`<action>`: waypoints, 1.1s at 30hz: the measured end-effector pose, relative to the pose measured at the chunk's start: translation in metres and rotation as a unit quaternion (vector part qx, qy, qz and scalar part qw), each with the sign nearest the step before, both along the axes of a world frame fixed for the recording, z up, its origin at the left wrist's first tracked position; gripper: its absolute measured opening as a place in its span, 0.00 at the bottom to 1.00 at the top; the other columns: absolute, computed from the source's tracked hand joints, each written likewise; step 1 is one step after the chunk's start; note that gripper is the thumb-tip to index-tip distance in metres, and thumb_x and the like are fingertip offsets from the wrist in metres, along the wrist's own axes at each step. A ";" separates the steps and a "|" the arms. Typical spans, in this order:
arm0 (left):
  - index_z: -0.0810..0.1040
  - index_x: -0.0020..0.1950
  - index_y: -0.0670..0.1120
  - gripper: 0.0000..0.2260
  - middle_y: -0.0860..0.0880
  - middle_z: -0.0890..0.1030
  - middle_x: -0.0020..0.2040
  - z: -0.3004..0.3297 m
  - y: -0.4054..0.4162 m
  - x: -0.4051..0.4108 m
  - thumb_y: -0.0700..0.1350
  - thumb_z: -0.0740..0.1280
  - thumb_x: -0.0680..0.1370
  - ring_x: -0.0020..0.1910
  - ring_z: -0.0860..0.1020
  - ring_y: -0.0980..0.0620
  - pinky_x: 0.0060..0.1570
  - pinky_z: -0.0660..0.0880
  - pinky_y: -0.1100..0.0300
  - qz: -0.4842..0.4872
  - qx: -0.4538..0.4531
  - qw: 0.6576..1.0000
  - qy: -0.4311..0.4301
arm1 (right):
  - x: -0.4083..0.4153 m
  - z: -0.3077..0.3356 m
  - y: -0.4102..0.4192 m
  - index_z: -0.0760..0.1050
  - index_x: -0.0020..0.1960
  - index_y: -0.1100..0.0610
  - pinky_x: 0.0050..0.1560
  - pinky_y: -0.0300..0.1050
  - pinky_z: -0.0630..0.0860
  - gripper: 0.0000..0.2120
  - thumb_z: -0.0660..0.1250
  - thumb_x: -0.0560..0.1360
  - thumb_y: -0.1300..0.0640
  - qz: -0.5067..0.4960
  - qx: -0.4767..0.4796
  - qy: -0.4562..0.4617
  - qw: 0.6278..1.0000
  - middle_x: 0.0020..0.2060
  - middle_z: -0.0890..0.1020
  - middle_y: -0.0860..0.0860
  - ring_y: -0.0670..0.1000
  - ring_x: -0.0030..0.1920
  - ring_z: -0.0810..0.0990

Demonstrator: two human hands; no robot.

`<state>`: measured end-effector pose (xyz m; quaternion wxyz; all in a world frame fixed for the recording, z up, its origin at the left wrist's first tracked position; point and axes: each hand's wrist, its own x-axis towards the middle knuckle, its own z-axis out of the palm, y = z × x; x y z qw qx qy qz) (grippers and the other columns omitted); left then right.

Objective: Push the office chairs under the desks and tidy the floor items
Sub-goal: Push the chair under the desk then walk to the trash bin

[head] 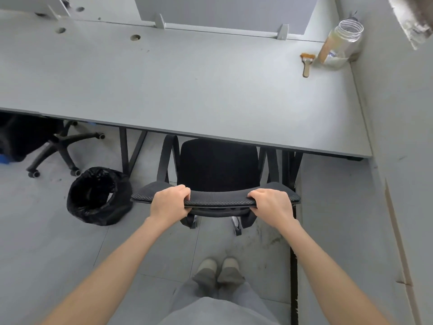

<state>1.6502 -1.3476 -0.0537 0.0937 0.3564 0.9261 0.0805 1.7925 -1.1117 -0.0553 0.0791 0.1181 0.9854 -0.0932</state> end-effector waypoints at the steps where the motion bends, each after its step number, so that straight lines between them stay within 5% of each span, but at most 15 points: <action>1: 0.73 0.36 0.47 0.05 0.51 0.77 0.36 0.000 0.010 0.003 0.44 0.68 0.67 0.37 0.75 0.47 0.30 0.61 0.61 0.008 0.000 1.000 -0.005 | -0.004 0.001 0.012 0.76 0.59 0.48 0.43 0.43 0.76 0.13 0.61 0.75 0.51 0.005 0.002 -0.003 1.000 0.53 0.82 0.44 0.49 0.53 0.79; 8: 0.74 0.41 0.46 0.05 0.50 0.77 0.41 0.003 0.073 0.003 0.47 0.65 0.74 0.40 0.76 0.48 0.35 0.65 0.60 0.029 0.004 0.999 -0.015 | -0.046 0.006 0.088 0.77 0.57 0.44 0.47 0.45 0.74 0.12 0.62 0.75 0.50 0.001 0.042 -0.029 0.999 0.55 0.81 0.41 0.49 0.55 0.78; 15: 0.77 0.42 0.46 0.05 0.48 0.81 0.45 0.007 0.050 -0.075 0.47 0.66 0.73 0.46 0.78 0.43 0.42 0.72 0.55 -0.013 -0.048 0.999 -0.017 | -0.069 -0.006 0.032 0.79 0.54 0.49 0.41 0.42 0.72 0.11 0.61 0.75 0.51 -0.041 0.031 0.043 0.998 0.50 0.82 0.46 0.51 0.49 0.80; 20: 0.76 0.35 0.44 0.06 0.46 0.80 0.37 0.003 0.018 -0.081 0.43 0.68 0.71 0.38 0.78 0.41 0.34 0.70 0.56 -0.069 -0.007 0.998 -0.002 | -0.055 -0.009 -0.009 0.79 0.56 0.52 0.43 0.44 0.77 0.12 0.64 0.75 0.52 -0.062 0.006 0.060 0.996 0.50 0.83 0.48 0.52 0.48 0.81; 25: 0.73 0.28 0.47 0.14 0.51 0.75 0.26 -0.006 -0.025 -0.035 0.44 0.78 0.56 0.24 0.75 0.50 0.20 0.64 0.65 -0.230 0.018 0.971 0.053 | 0.001 -0.008 -0.026 0.83 0.46 0.52 0.34 0.41 0.78 0.16 0.79 0.59 0.59 -0.038 0.016 0.111 0.993 0.41 0.86 0.47 0.51 0.40 0.85; 33: 0.73 0.29 0.48 0.13 0.54 0.74 0.27 -0.018 -0.114 -0.043 0.45 0.76 0.53 0.26 0.74 0.54 0.20 0.63 0.66 -0.346 0.002 0.937 0.043 | 0.023 -0.019 -0.122 0.83 0.40 0.52 0.28 0.35 0.75 0.20 0.79 0.49 0.60 -0.066 0.013 0.112 0.991 0.37 0.85 0.44 0.48 0.35 0.84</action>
